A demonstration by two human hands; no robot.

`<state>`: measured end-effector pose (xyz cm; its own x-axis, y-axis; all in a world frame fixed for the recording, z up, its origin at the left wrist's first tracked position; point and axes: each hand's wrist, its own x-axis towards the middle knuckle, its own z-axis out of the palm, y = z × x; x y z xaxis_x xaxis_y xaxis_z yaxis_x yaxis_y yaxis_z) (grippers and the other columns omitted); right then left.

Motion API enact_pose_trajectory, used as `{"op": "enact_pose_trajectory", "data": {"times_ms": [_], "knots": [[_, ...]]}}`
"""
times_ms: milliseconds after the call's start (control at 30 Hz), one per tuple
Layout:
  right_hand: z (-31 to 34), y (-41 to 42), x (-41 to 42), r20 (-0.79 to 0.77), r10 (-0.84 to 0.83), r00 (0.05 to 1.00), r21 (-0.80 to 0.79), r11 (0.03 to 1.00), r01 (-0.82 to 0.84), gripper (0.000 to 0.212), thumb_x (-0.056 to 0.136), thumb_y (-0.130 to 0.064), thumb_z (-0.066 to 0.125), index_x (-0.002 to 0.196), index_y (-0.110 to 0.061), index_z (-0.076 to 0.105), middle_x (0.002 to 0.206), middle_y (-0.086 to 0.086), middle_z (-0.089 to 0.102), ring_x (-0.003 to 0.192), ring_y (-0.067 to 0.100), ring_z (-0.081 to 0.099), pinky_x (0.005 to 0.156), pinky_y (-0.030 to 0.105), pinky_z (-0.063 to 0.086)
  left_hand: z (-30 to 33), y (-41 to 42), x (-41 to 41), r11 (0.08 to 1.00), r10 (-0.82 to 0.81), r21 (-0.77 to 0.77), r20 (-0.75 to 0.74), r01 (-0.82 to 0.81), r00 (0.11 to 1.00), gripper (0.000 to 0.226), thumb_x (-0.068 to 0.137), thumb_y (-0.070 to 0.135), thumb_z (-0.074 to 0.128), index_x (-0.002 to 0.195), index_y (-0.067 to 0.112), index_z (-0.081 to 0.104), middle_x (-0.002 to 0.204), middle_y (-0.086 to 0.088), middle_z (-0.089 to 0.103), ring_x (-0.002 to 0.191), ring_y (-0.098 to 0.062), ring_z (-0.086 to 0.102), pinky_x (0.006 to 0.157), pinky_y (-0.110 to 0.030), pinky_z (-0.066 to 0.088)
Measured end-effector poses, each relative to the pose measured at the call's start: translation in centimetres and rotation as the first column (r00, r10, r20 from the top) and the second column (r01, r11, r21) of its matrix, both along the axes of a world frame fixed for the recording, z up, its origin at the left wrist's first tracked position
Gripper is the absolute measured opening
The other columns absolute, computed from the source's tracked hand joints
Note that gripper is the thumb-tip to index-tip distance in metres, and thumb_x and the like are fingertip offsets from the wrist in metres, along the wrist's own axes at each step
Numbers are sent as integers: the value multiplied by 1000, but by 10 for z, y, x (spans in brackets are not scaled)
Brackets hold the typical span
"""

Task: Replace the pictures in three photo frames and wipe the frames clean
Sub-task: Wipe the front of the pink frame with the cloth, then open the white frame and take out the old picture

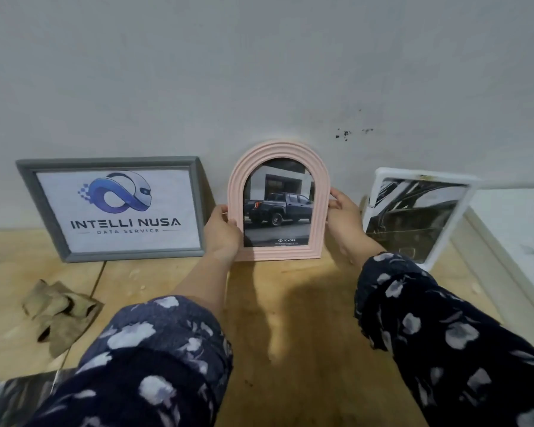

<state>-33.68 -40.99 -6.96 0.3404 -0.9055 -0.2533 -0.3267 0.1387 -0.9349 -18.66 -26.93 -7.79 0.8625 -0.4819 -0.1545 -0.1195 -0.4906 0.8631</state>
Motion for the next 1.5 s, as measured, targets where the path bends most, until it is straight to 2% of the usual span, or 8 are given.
{"op": "enact_pose_trajectory", "data": {"times_ms": [300,467,633,733,867,1100,1300,1500], "knots": [[2,1,9,34,52,998,-18,999,-51,67,89,8,33,140,-34,43,129,-8,58,115,19,55,100,42,48,-8,-9,-6,996,77,52,21,-78,997,36,101,9,42,136,10,43,130,-13,57,118,-33,54,97,-37,44],[12,11,9,-114,90,989,46,995,-85,70,93,8,31,153,-21,10,155,0,28,130,26,42,100,32,41,-4,-7,-10,997,49,52,-16,-48,999,52,95,8,51,144,8,33,138,-13,49,125,-34,49,106,-43,41],[8,39,-11,-215,134,967,80,990,-119,56,92,3,33,146,-12,31,143,12,44,123,31,47,96,34,45,7,0,-37,983,112,137,55,-119,992,75,88,7,62,148,10,17,150,-13,22,137,-33,26,113,-41,26],[11,48,-35,-235,91,968,117,991,-65,59,94,1,31,150,-16,25,152,7,31,130,31,42,100,36,43,13,-4,-56,964,98,229,160,-133,982,75,88,12,61,146,10,14,145,-13,21,131,-33,25,105,-40,32],[13,43,-80,-210,5,978,95,995,16,54,94,0,31,145,-17,38,150,5,37,122,25,50,95,30,44,19,-26,-84,991,-13,137,171,-11,985,69,83,8,60,140,14,21,140,-12,24,126,-33,29,98,-45,37],[1,12,-170,-226,-330,917,-77,944,320,38,95,-3,39,128,-14,54,134,7,53,118,23,53,85,25,41,13,-70,-146,906,-421,-113,-163,407,892,66,88,-3,57,143,14,25,135,-10,44,125,-28,48,107,-46,41],[-21,-26,-200,-235,-350,907,-25,935,355,56,86,1,49,138,-14,39,140,8,47,125,24,48,100,34,43,0,-100,-180,877,-481,-126,-257,464,838,79,89,-3,55,153,15,12,158,-5,23,144,-24,25,116,-42,26],[-45,-53,-196,-185,-205,961,-11,978,206,47,88,2,40,130,-14,52,119,4,61,112,24,56,98,44,47,-10,-113,-192,896,-440,-80,-282,437,852,61,84,1,57,140,17,38,112,0,58,109,-22,56,103,-39,43]]}}
